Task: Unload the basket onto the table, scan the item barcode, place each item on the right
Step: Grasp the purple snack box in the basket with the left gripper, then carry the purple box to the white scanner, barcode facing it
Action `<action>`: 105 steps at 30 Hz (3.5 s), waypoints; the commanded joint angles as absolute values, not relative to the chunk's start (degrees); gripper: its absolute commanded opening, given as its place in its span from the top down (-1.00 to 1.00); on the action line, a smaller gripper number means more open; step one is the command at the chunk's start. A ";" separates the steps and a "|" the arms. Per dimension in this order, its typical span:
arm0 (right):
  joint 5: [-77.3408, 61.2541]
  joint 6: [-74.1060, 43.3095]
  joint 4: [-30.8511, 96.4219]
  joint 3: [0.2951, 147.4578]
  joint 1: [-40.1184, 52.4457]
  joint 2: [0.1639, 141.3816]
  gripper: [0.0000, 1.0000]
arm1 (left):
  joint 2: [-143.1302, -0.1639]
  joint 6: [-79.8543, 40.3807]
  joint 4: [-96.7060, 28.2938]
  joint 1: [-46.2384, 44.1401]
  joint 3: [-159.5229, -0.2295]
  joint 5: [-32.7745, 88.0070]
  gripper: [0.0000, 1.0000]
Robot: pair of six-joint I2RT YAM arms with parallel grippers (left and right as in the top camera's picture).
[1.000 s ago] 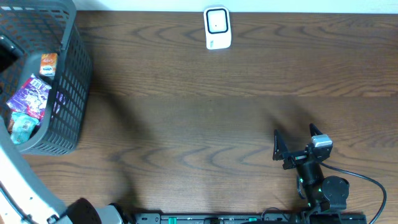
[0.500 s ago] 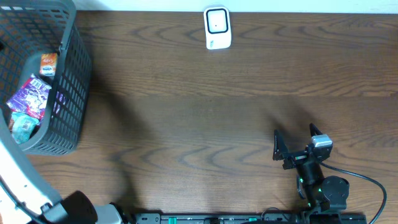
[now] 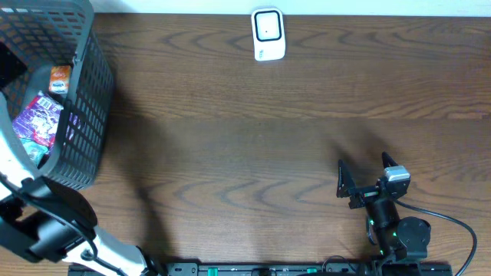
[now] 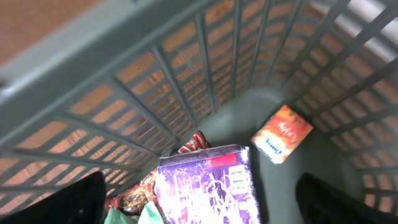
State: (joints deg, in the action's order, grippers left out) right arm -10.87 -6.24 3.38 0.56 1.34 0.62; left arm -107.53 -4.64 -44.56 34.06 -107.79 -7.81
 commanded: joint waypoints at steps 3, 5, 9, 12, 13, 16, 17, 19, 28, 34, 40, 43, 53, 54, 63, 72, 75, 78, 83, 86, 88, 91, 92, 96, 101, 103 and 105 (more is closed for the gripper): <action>-10.85 -5.50 3.42 0.32 1.06 0.32 -0.99 | -112.88 -6.04 -44.62 32.23 -108.27 -12.84 -0.87; -10.85 -5.48 3.42 0.32 1.06 0.32 -0.98 | -114.43 -6.81 -44.66 31.29 -108.16 -15.07 -0.87; -10.85 -5.50 3.42 0.32 1.06 0.32 -0.98 | -117.38 -9.34 -45.15 29.39 -107.90 -16.19 -0.86; -10.85 -5.50 3.42 0.32 1.06 0.32 -0.98 | -119.13 -12.95 -46.63 28.40 -107.79 -16.19 -0.86; -10.83 -5.48 3.42 0.32 1.06 0.32 -0.99 | -119.70 -14.35 -47.40 28.12 -107.77 -16.16 -0.84; -10.85 -5.48 3.42 0.32 1.06 0.32 -0.98 | -121.03 -16.88 -48.77 27.20 -106.91 -16.19 -0.81; -10.85 -5.50 3.42 0.32 1.06 0.32 -0.99 | -121.60 -16.88 -48.88 26.79 -106.41 -16.21 -0.79; -10.83 -5.50 3.42 0.32 1.06 0.32 -0.99 | -122.39 -18.02 -49.21 26.55 -105.97 -16.21 -0.79; -10.85 -5.50 3.42 0.32 1.06 0.32 -0.98 | -127.31 -21.78 -53.60 26.30 -105.41 -16.16 -0.77; -10.85 -5.50 3.42 0.32 1.06 0.32 -0.99 | -129.32 -21.76 -55.09 26.17 -105.21 -16.21 0.03; -10.85 -5.50 3.42 0.32 1.06 0.32 -0.98 | -127.22 -21.76 -55.90 26.15 -105.34 -16.19 0.85; -10.85 -5.50 3.42 0.32 1.06 0.32 -0.99 | -124.42 -21.78 -56.58 26.15 -105.86 -16.16 0.85; -10.85 -5.48 3.42 0.32 1.06 0.32 -0.99 | -105.67 -21.78 -54.78 25.89 -105.93 -15.46 0.85; -10.85 -5.50 3.42 0.32 1.06 0.32 -0.99 | -103.53 -21.78 -54.48 25.78 -105.93 -15.46 0.85; -10.85 -5.48 3.42 0.32 1.06 0.32 -0.98 | -86.52 -21.78 -50.24 23.81 -105.93 -2.07 0.85; -10.85 -5.48 3.42 0.32 1.06 0.32 -0.99 | -80.07 -21.71 -50.54 8.38 -105.91 22.94 0.85; -10.83 -5.50 3.42 0.32 1.06 0.32 -0.97 | -81.30 -21.50 -52.84 0.25 -105.82 22.92 0.85; -10.85 -5.50 3.42 0.32 1.06 0.32 -0.99 | -83.81 -19.77 -54.24 -7.38 -105.36 22.90 0.86; -10.83 -5.50 3.42 0.32 1.06 0.32 -0.99 | -90.74 -18.52 -57.34 -16.86 -104.73 18.04 0.85; -10.83 -5.50 3.42 0.32 1.06 0.32 -0.98 | -97.08 -18.55 -58.87 -21.47 -104.73 13.37 0.85; -10.85 -5.48 3.42 0.32 1.06 0.32 -0.98 | -100.64 -18.57 -58.72 -23.38 -104.73 12.62 0.85; -10.85 -5.48 3.42 0.32 1.06 0.32 -0.98 | -106.63 -18.85 -58.17 -25.71 -104.73 12.56 0.85; -10.85 -5.50 3.42 0.32 1.06 0.32 -0.98 | -108.86 -19.55 -57.98 -26.35 -104.73 12.53 0.85; -10.85 -5.50 3.42 0.32 1.06 0.32 -0.99 | -115.15 -22.35 -57.41 -27.49 -104.73 12.58 0.85; -10.85 -5.50 3.42 0.32 1.06 0.32 -0.99 | -120.75 -25.54 -54.72 -28.12 -104.73 13.58 0.83; -10.83 -5.48 3.42 0.32 1.06 0.32 -0.99 | -121.30 -25.63 -53.47 -28.10 -104.73 14.94 0.38; -10.85 -5.50 3.42 0.32 1.06 0.32 -0.99 | -121.03 -25.58 -53.01 -28.03 -104.99 15.94 -0.24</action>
State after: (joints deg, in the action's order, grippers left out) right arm -10.85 -6.24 3.38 0.56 1.34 0.62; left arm -121.84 -24.23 -53.30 -27.97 -104.51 14.06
